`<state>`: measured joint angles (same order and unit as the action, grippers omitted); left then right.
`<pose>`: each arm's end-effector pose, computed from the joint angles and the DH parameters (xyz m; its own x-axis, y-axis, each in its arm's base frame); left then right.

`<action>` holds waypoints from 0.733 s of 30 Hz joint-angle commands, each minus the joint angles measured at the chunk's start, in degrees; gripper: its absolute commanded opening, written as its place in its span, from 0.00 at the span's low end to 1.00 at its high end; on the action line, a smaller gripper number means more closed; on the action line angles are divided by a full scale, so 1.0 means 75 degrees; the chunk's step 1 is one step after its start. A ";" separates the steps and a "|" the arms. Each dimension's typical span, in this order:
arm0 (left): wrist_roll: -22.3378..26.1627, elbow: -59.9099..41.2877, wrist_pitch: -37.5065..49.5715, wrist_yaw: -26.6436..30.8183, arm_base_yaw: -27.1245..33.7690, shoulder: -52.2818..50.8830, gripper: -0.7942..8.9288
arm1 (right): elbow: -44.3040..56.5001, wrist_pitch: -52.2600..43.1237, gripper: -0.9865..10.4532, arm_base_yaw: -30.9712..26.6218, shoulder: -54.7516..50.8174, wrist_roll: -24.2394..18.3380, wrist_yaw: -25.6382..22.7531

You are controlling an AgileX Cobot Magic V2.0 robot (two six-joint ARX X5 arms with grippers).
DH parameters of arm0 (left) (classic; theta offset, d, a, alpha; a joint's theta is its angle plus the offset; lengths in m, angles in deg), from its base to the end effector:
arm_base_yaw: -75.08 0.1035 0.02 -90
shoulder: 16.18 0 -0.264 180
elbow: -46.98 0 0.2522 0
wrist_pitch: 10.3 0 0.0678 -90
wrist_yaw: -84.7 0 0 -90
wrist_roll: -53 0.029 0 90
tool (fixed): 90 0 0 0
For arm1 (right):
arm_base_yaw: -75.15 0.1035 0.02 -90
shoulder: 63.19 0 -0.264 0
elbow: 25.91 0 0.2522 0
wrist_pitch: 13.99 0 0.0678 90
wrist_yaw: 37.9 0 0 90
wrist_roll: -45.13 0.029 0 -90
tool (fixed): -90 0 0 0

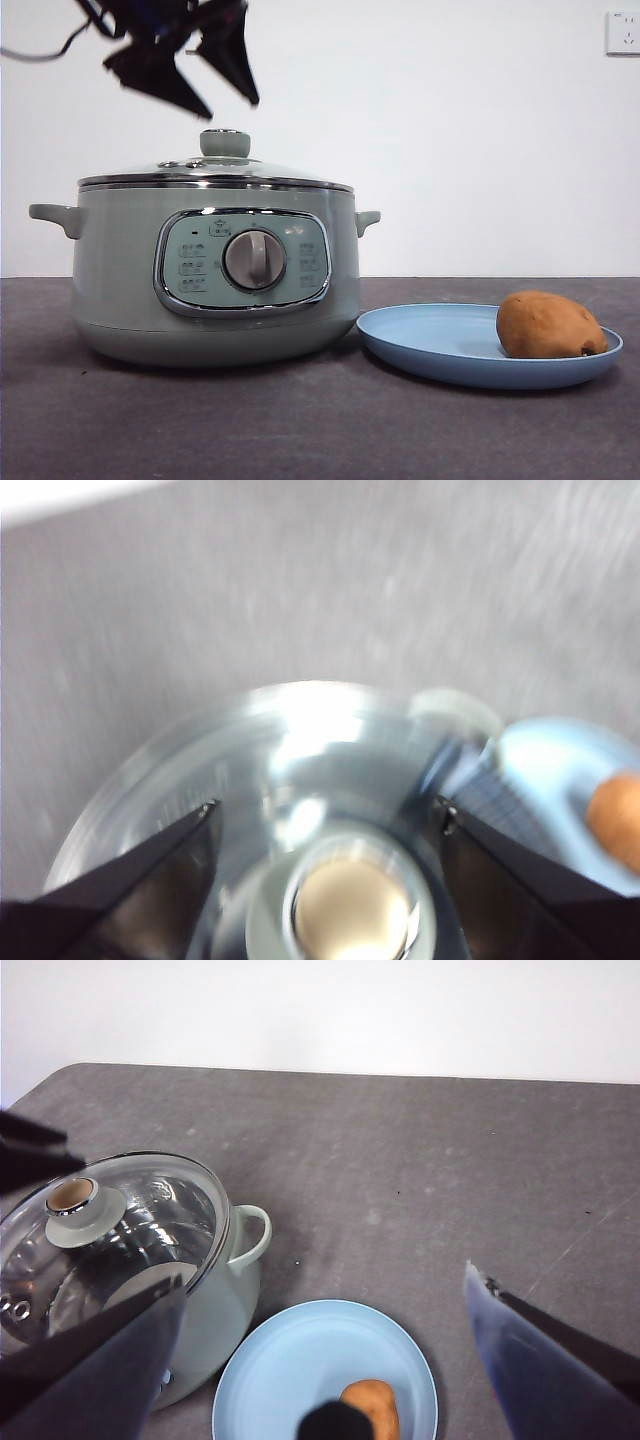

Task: Take the potato out from the steamer,put the potato on the plate,close the lid

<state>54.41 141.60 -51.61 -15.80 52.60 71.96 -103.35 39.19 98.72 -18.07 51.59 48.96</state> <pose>0.3131 -0.1353 0.3408 0.6761 -0.4770 -0.5616 0.5270 0.8457 -0.0839 0.1264 0.0534 0.3910 0.8771 0.3229 -0.3556 -0.3134 0.9457 0.0858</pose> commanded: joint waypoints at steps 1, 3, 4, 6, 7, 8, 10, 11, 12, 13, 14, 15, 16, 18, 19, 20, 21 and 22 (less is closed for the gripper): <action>-0.0050 0.0586 -0.0361 -0.0017 0.0012 -0.0187 0.45 | -0.0006 -0.0061 0.50 0.0009 -0.0003 0.0023 0.0020; -0.0047 0.0991 -0.0682 -0.0035 0.0003 -0.0373 0.45 | -0.0006 -0.0117 0.50 0.0009 0.0000 0.0020 0.0026; -0.0044 0.1212 -0.0877 -0.0055 0.0003 -0.0498 0.45 | -0.0006 -0.0184 0.50 0.0009 0.0000 0.0017 0.0029; -0.0044 0.1600 -0.1262 -0.0076 0.0003 -0.0790 0.45 | -0.0006 -0.0312 0.50 0.0009 -0.0003 0.0017 0.0038; -0.0041 0.1772 -0.1440 -0.0076 0.0003 -0.0985 0.45 | -0.0006 -0.0399 0.50 0.0009 -0.0003 0.0015 0.0064; -0.0035 0.1877 -0.1556 -0.0079 0.0003 -0.1180 0.45 | -0.0006 -0.0472 0.50 0.0009 -0.0003 0.0017 0.0181; -0.0017 0.1929 -0.1652 -0.0201 0.0003 -0.1714 0.45 | -0.0006 -0.0656 0.50 0.0009 0.0000 0.0020 0.0536; -0.0017 0.1929 -0.1693 -0.0303 0.0003 -0.2020 0.45 | -0.0006 -0.0758 0.50 0.0009 0.0000 0.0020 0.0705; -0.0017 0.1929 -0.1734 -0.0388 0.0000 -0.2323 0.45 | -0.0006 -0.0848 0.50 0.0009 0.0000 0.0020 0.0854; -0.0017 0.1929 -0.1775 -0.0452 0.0000 -0.2565 0.45 | -0.0006 -0.0927 0.50 0.0009 0.0000 0.0020 0.0965; -0.0017 0.1929 -0.1830 -0.0466 -0.0003 -0.2836 0.44 | -0.0006 -0.1011 0.50 0.0009 0.0000 0.0023 0.1072; -0.0012 0.1929 -0.1891 -0.0460 -0.0003 -0.3083 0.44 | -0.0006 -0.1075 0.50 0.0009 -0.0003 0.0023 0.1169; 0.0015 0.1929 -0.1944 -0.0458 -0.0003 -0.3270 0.44 | -0.0006 -0.1099 0.49 0.0009 -0.0003 0.0023 0.1233; 0.0052 0.1929 -0.2075 -0.0469 -0.0003 -0.3622 0.39 | -0.0006 -0.1105 0.44 0.0015 0.0000 0.0020 0.1224; 0.0137 0.1929 -0.2162 -0.0493 -0.0003 -0.3736 0.29 | -0.0006 -0.1105 0.37 0.0015 0.0000 0.0015 0.1221; 0.0347 0.1929 -0.2320 -0.0577 -0.0003 -0.3853 0.10 | -0.0006 -0.1107 0.24 0.0015 0.0000 -0.0012 0.1204; 0.0446 0.1929 -0.2433 -0.0629 -0.0003 -0.3920 0.07 | -0.0006 -0.1107 0.10 0.0015 -0.0003 -0.0131 0.1207; 0.0443 0.1929 -0.2524 -0.0629 -0.0003 -0.3960 0.07 | -0.0006 -0.1110 0.06 0.0015 -0.0003 -0.0262 0.1204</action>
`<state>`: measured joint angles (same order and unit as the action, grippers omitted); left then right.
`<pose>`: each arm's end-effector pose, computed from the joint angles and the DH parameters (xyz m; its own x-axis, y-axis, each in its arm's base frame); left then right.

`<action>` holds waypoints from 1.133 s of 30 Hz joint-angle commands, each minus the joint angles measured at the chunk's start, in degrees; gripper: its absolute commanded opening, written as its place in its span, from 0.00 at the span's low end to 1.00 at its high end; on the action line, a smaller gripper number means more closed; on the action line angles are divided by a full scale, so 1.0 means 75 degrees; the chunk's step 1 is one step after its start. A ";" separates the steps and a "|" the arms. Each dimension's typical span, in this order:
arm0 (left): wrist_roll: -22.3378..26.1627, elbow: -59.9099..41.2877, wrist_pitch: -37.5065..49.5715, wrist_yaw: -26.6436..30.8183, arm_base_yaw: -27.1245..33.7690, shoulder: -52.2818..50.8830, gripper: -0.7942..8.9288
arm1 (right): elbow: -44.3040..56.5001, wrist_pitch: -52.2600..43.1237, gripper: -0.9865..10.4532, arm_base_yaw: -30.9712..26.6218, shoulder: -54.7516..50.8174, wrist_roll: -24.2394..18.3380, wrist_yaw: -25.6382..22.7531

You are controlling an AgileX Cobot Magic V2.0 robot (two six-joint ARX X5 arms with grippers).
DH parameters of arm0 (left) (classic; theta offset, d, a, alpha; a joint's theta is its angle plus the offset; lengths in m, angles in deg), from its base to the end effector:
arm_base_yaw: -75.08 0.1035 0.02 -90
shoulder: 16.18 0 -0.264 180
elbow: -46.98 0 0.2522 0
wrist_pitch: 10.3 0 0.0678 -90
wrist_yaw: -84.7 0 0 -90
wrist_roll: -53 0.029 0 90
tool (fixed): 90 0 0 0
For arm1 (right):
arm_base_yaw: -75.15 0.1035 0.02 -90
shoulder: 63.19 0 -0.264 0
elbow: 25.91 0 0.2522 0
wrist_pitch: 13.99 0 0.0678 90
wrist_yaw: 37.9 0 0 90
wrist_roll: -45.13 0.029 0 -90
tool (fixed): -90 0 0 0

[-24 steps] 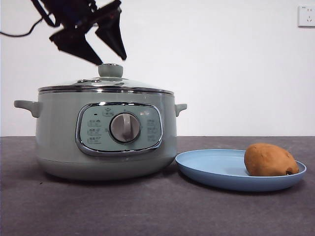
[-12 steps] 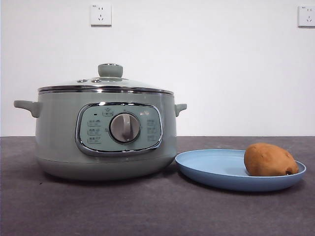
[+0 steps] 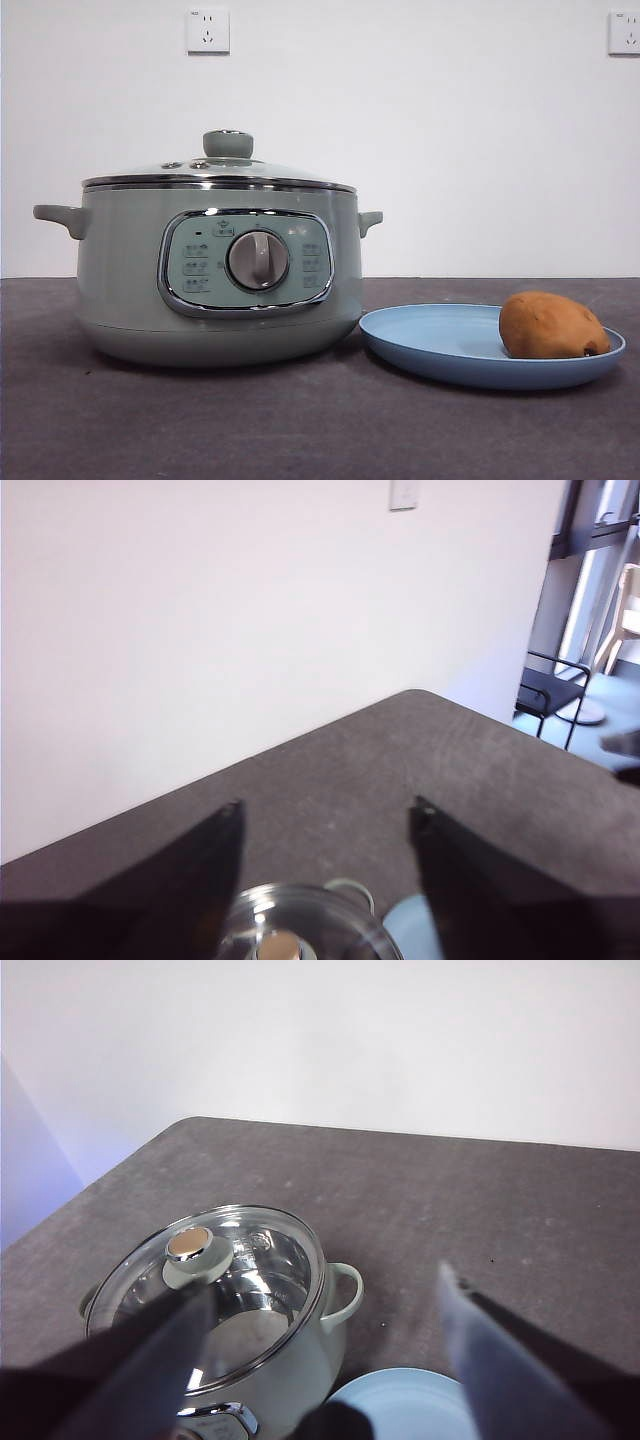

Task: Take the potato out from the steamer,put the potato on the plate,close the lid

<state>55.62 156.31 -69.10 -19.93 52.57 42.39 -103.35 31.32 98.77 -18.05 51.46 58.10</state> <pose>0.1236 -0.0591 0.5107 0.7884 -0.6001 -0.1353 0.6067 0.7948 0.0100 0.1281 0.0593 0.4036 0.8459 0.4840 -0.2239 -0.4660 0.8750 0.1308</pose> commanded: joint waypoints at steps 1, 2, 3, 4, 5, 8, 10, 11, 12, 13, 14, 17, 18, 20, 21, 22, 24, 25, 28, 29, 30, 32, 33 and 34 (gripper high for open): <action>0.0283 -0.0032 -0.0309 -0.0070 0.0000 -0.0044 0.07 | -0.0006 -0.0085 0.08 0.0009 -0.0006 -0.0341 -0.0044; 0.0283 -0.0032 -0.0408 -0.0058 0.0000 -0.0047 0.07 | -0.0006 -0.0099 0.08 0.0009 -0.0006 -0.0367 -0.0064; 0.0283 -0.0032 -0.0481 -0.0052 0.0000 -0.0047 0.07 | -0.0006 -0.0105 0.08 0.0009 -0.0006 -0.0367 -0.0073; 0.0283 -0.0032 -0.0557 -0.0052 0.0000 -0.0041 0.07 | -0.0006 -0.0114 0.08 0.0009 -0.0006 -0.0367 -0.0073; 0.0283 -0.0032 -0.0600 -0.0055 0.0000 -0.0023 0.07 | -0.0006 -0.0114 0.08 0.0009 -0.0003 -0.0364 -0.0073; 0.0221 -0.0032 -0.0851 -0.0073 0.0000 0.0050 0.08 | -0.0006 -0.0108 0.09 0.0009 0.0020 -0.0274 -0.0041; 0.0224 -0.0032 -0.1131 -0.0064 0.0000 0.0102 0.08 | -0.0006 -0.0090 0.09 0.0009 0.0017 -0.0245 -0.0047; 0.0224 -0.0032 -0.1265 -0.0070 0.0000 0.0140 0.08 | -0.0006 -0.0058 0.09 0.0009 0.0017 -0.0245 -0.0047; 0.0224 -0.0032 -0.1376 -0.0070 0.0000 0.0163 0.08 | -0.0006 -0.0023 0.09 0.0009 0.0017 -0.0248 -0.0047; 0.0224 -0.0032 -0.1483 -0.0067 0.0000 0.0198 0.08 | -0.0006 0.0029 0.09 0.0009 0.0017 -0.0245 -0.0047; 0.0224 -0.0032 -0.1562 -0.0067 0.0000 0.0245 0.08 | -0.0006 0.0082 0.09 0.0009 0.0017 -0.0245 -0.0047; 0.0224 -0.0032 -0.1655 -0.0061 0.0003 0.0382 0.08 | -0.0006 0.0207 0.09 0.0009 0.0017 -0.0245 -0.0047; 0.0224 -0.0032 -0.1661 -0.0061 0.0003 0.0423 0.08 | -0.0006 0.0236 0.09 0.0009 0.0017 -0.0245 -0.0047; 0.0224 -0.0032 -0.1664 -0.0064 0.0003 0.0516 0.08 | -0.0006 0.0291 0.09 0.0009 0.0017 -0.0245 -0.0047; 0.0224 -0.0032 -0.1664 -0.0064 0.0000 0.0548 0.08 | -0.0006 0.0300 0.09 0.0009 0.0017 -0.0245 -0.0047; 0.0224 -0.0032 -0.1664 -0.0067 0.0000 0.0583 0.08 | -0.0006 0.0318 0.09 0.0009 0.0017 -0.0245 -0.0047; 0.0224 -0.0032 -0.1667 -0.0076 0.0000 0.0632 0.08 | -0.0006 0.0329 0.09 0.0009 0.0017 -0.0248 -0.0047; 0.0224 -0.0032 -0.1679 -0.0055 0.0000 0.0656 0.08 | -0.0006 0.0329 0.09 0.0009 0.0017 -0.0245 -0.0047; 0.0262 -0.0032 -0.1763 -0.0050 0.0047 0.0469 0.08 | -0.0006 0.0338 0.09 0.0009 0.0017 -0.0245 -0.0047; 0.0262 -0.0035 -0.1786 -0.0085 0.0050 0.0399 0.08 | -0.0006 0.0350 0.09 0.0009 0.0015 -0.0248 -0.0047; 0.0265 -0.0044 -0.1818 -0.0076 0.0052 0.0329 0.08 | -0.0006 0.0350 0.09 0.0009 0.0015 -0.0245 -0.0044; 0.0274 -0.0230 -0.1612 -0.0070 0.0067 0.0073 0.08 | -0.0006 0.0391 0.09 0.0009 0.0017 -0.0245 -0.0047; 0.0323 -0.0399 -0.1419 -0.0070 0.0070 -0.0044 0.08 | -0.0006 0.0411 0.09 0.0009 0.0017 -0.0245 -0.0047; 0.0446 -0.0685 -0.1125 -0.0079 0.0099 -0.0195 0.08 | -0.0006 0.0449 0.09 0.0009 0.0017 -0.0245 -0.0047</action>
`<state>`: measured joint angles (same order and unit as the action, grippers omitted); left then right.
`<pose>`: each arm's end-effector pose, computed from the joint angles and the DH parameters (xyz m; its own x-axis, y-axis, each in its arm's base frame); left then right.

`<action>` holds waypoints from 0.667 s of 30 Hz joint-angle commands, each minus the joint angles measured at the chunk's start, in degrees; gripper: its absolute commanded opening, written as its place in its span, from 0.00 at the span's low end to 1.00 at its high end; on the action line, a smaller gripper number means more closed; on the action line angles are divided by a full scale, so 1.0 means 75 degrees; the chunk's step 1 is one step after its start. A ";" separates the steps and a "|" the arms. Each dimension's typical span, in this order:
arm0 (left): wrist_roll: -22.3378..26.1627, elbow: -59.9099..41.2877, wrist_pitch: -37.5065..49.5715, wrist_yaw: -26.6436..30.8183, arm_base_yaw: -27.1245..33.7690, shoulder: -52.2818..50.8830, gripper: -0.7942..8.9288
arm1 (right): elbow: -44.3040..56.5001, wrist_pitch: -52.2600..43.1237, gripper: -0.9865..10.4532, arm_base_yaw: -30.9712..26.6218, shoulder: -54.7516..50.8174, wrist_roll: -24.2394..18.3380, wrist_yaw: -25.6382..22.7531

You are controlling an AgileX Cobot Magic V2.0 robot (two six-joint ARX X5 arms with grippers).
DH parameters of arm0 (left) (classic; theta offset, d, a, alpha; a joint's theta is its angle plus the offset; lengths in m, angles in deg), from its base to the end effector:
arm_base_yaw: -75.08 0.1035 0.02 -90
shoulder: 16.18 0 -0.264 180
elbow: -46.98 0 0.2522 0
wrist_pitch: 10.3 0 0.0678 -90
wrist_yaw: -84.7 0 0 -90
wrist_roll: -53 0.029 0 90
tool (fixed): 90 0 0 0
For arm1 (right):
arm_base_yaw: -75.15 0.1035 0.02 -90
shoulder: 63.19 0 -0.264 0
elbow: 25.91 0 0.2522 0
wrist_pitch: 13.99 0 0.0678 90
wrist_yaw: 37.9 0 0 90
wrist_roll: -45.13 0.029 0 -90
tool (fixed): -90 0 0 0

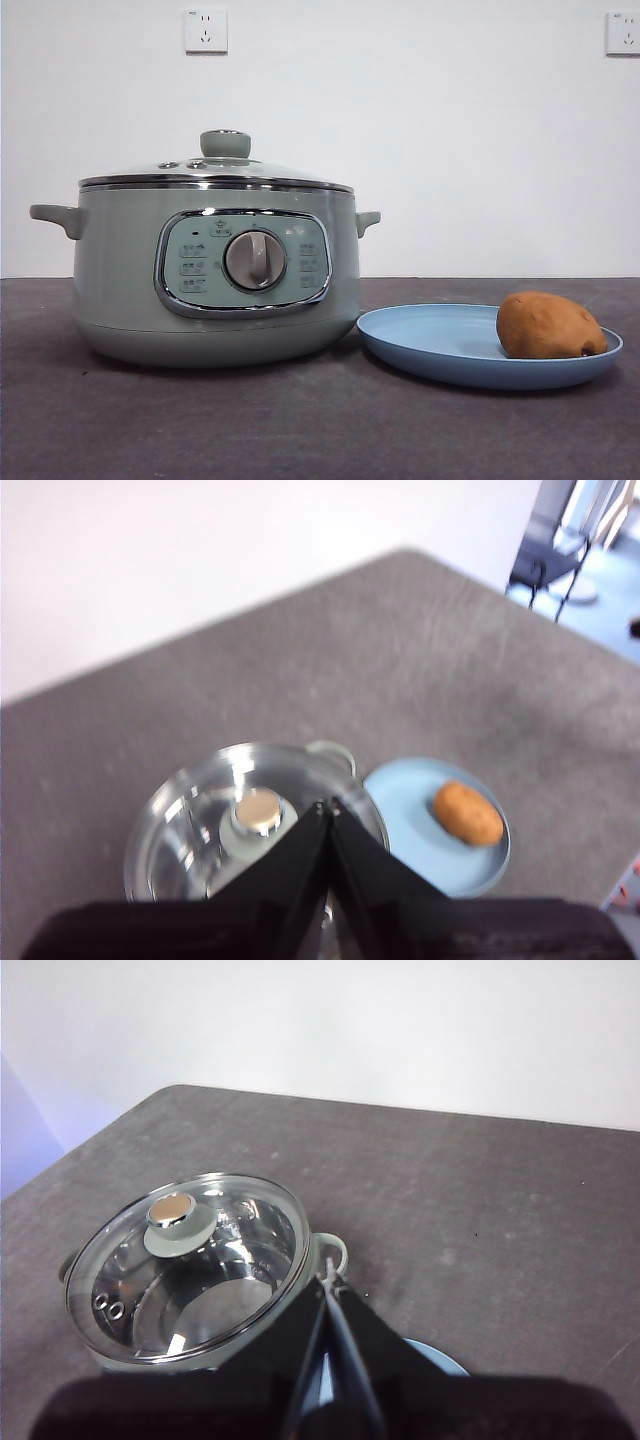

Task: Take the potato out from the steamer,put the potato on the plate,close the lid

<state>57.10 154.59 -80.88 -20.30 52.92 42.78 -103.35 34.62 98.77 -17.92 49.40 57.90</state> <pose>0.1262 -0.0595 0.4832 0.7322 -0.5777 -0.3607 0.6099 0.7919 -0.0301 0.1275 0.0589 0.3980 0.8338 0.4749 -0.2816 -0.4668 0.8787 0.0999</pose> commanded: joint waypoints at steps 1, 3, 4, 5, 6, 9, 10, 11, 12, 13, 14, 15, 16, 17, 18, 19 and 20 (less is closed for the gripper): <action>0.0338 -0.0822 0.0790 -0.0044 0.0096 -0.0434 0.08 | -0.0006 0.0047 0.09 0.0009 0.0000 0.0029 -0.0020; 0.0382 -0.1722 0.1492 -0.0047 0.0198 -0.0857 0.08 | -0.0006 0.0073 0.09 0.0009 -0.0003 0.0026 -0.0020; 0.0379 -0.2294 0.1909 -0.0047 0.0262 -0.1110 0.08 | -0.0006 0.0073 0.09 0.0009 -0.0003 0.0029 -0.0020; 0.0361 -0.2821 0.2279 -0.0047 0.0321 -0.1346 0.08 | -0.0006 0.0073 0.09 0.0009 -0.0003 0.0029 -0.0020; 0.0318 -0.3456 0.2725 -0.0047 0.0391 -0.1626 0.08 | -0.0006 0.0073 0.09 0.0009 -0.0003 0.0029 -0.0020; 0.0172 -0.5275 0.3975 -0.0044 0.0612 -0.2451 0.08 | -0.0006 0.0073 0.09 0.0009 0.0000 0.0029 -0.0020; 0.0070 -0.5875 0.4374 -0.0044 0.0694 -0.2734 0.08 | -0.0006 0.0073 0.09 0.0009 0.0000 0.0029 -0.0020; -0.0032 -0.6414 0.4739 -0.0029 0.0764 -0.3008 0.08 | -0.0006 0.0073 0.09 0.0009 0.0000 0.0029 -0.0020; -0.0152 -0.6916 0.5080 -0.0029 0.0845 -0.3267 0.08 | -0.0006 0.0076 0.09 0.0009 0.0000 0.0029 -0.0020; -0.0251 -0.7434 0.5421 -0.0029 0.0935 -0.3547 0.08 | -0.0006 0.0076 0.09 0.0009 0.0000 0.0029 -0.0020; -0.0367 -0.7868 0.5692 -0.0020 0.1008 -0.3803 0.08 | -0.0006 0.0076 0.09 0.0009 0.0000 0.0026 -0.0020; -0.0475 -0.8297 0.5960 -0.0020 0.1102 -0.4065 0.08 | -0.0006 0.0076 0.09 0.0009 0.0000 0.0029 -0.0020; -0.0606 -0.8717 0.6213 -0.0017 0.1195 -0.4336 0.08 | -0.0006 0.0076 0.09 0.0009 0.0000 0.0029 -0.0020; -0.0705 -0.9049 0.6411 -0.0015 0.1276 -0.4561 0.08 | -0.0006 0.0076 0.09 0.0009 0.0000 0.0029 -0.0020; -0.0799 -0.9413 0.6607 -0.0009 0.1370 -0.4817 0.08 | -0.0006 0.0076 0.09 0.0009 0.0000 0.0029 -0.0020; -0.0860 -0.9737 0.6729 -0.0006 0.1466 -0.5068 0.08 | -0.0006 0.0076 0.09 0.0009 0.0000 0.0029 -0.0020; -0.0915 -0.9987 0.6825 -0.0003 0.1547 -0.5281 0.08 | -0.0006 0.0076 0.09 0.0009 0.0000 0.0029 -0.0020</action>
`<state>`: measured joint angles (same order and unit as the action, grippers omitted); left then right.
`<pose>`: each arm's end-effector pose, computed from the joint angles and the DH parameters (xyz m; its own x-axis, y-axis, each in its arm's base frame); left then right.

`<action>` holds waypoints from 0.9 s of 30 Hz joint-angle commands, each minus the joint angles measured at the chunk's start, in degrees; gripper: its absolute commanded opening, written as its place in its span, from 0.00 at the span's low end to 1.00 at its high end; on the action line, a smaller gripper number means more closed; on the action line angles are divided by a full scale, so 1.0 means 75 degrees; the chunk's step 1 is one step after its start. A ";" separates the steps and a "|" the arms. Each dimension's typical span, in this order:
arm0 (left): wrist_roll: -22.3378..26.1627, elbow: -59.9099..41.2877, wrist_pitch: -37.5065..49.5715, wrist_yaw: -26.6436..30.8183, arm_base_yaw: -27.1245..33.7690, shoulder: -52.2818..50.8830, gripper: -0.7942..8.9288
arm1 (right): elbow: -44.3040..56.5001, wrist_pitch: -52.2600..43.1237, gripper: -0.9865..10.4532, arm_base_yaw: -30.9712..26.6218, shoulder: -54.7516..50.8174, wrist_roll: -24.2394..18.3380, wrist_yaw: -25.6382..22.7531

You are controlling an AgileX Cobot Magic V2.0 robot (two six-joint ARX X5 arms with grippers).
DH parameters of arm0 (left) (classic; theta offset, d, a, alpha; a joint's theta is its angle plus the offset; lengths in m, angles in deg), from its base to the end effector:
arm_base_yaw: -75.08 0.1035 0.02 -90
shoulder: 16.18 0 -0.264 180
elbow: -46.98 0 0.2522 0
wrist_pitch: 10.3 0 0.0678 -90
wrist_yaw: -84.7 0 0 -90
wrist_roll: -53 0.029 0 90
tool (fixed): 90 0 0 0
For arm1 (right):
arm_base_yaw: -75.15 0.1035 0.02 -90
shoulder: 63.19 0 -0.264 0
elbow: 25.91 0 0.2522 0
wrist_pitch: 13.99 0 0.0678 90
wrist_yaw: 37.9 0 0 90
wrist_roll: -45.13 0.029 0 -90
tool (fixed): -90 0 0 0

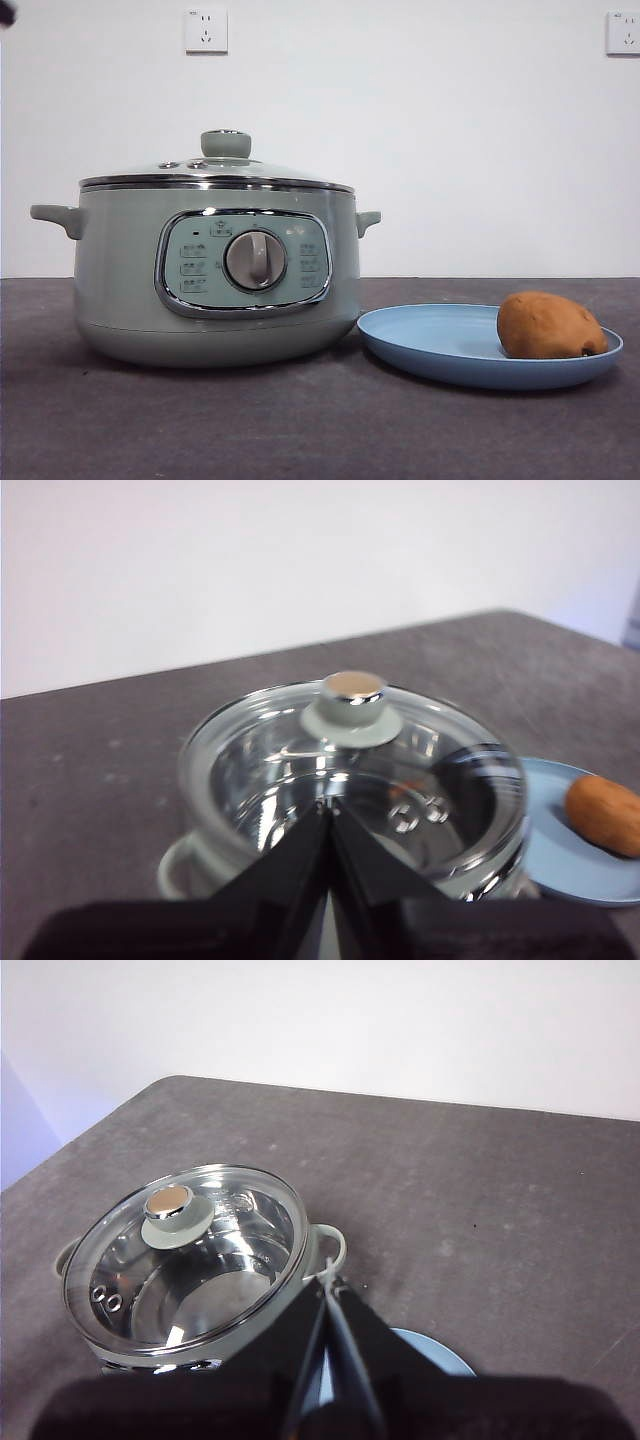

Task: Take the potato out from the steamer,put the potato on the plate,close the lid

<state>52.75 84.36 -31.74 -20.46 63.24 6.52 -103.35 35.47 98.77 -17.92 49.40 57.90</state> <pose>0.1115 -0.0311 0.2580 0.8844 -0.4526 -0.1136 0.4517 0.8915 -0.0351 0.1271 0.0588 0.3966 0.8299 0.4732 -0.2957 -0.4654 0.8793 0.1010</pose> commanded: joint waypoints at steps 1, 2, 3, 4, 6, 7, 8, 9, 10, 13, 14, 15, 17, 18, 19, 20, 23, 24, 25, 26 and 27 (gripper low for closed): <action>-0.0396 -0.0898 0.0370 0.0026 0.0268 -0.0673 0.08 | -0.0006 -0.0035 0.09 0.0009 0.0000 0.0026 -0.0020; -0.0443 -0.1151 0.0449 0.0035 0.0353 -0.0889 0.08 | -0.0006 -0.0035 0.09 0.0009 0.0000 0.0029 -0.0020; -0.0487 -0.1352 0.0472 0.0064 0.0414 -0.1064 0.08 | -0.0006 -0.0035 0.09 0.0009 0.0000 0.0029 -0.0020; -0.0571 -0.1565 0.0472 0.0166 0.0481 -0.1244 0.08 | -0.0006 -0.0035 0.09 0.0009 0.0000 0.0029 -0.0020; -0.0781 -0.1932 0.0458 0.0420 0.0583 -0.1542 0.08 | -0.0006 -0.0032 0.09 0.0009 0.0000 0.0029 -0.0020; -0.0860 -0.2113 0.0446 0.0490 0.0629 -0.1684 0.08 | -0.0006 -0.0035 0.09 0.0009 0.0000 0.0026 -0.0020; -0.0956 -0.2288 0.0452 0.0501 0.0670 -0.1818 0.08 | -0.0006 -0.0035 0.09 0.0009 0.0000 0.0029 -0.0020; -0.1011 -0.2425 0.0449 0.0554 0.0699 -0.1938 0.08 | -0.0006 -0.0032 0.09 0.0009 0.0000 0.0029 -0.0020; -0.1090 -0.2573 0.0440 0.0627 0.0708 -0.2063 0.08 | -0.0006 -0.0035 0.09 0.0009 0.0000 0.0029 -0.0020; -0.1207 -0.2891 0.0437 0.0673 0.0740 -0.2340 0.08 | -0.0006 -0.0035 0.09 0.0009 0.0000 0.0029 -0.0020; -0.1236 -0.2981 0.0420 0.0673 0.0743 -0.2433 0.08 | -0.0006 -0.0035 0.09 0.0009 0.0000 0.0029 -0.0020; -0.1236 -0.3019 0.0347 0.0676 0.0743 -0.2503 0.08 | -0.0006 -0.0032 0.09 0.0009 0.0000 0.0029 -0.0017; -0.1241 -0.3034 0.0064 0.0781 0.0743 -0.2643 0.08 | -0.0006 -0.0035 0.09 0.0009 0.0000 0.0029 -0.0020; -0.1276 -0.3034 -0.0073 0.0839 0.0743 -0.2704 0.08 | -0.0006 -0.0035 0.09 0.0009 0.0000 0.0029 -0.0020; -0.1294 -0.3034 -0.0233 0.0889 0.0743 -0.2769 0.08 | -0.0006 -0.0035 0.09 0.0009 0.0000 0.0029 -0.0020; -0.1332 -0.3034 -0.0472 0.1003 0.0743 -0.2871 0.08 | -0.0006 -0.0035 0.09 0.0009 0.0000 0.0029 -0.0020; -0.1384 -0.3034 -0.0525 0.1046 0.0743 -0.3010 0.08 | -0.0006 -0.0032 0.09 0.0009 -0.0003 0.0029 -0.0020; -0.1411 -0.3034 -0.0545 0.1035 0.0743 -0.3010 0.08 | -0.0006 -0.0035 0.09 0.0009 0.0000 0.0029 -0.0020; -0.1425 -0.3034 -0.0551 0.1000 0.0743 -0.3010 0.08 | -0.0006 -0.0032 0.09 0.0009 0.0000 0.0029 -0.0020; -0.1422 -0.3034 -0.0527 0.0991 0.0743 -0.3010 0.08 | -0.0006 -0.0032 0.09 0.0009 0.0000 0.0029 -0.0020; -0.1422 -0.3034 -0.0533 0.0997 0.0740 -0.3010 0.08 | -0.0006 -0.0029 0.09 0.0009 0.0000 0.0029 -0.0017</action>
<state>42.50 62.18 -35.46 -12.92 68.64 -15.90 -103.35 35.52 98.77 -17.89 49.40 57.90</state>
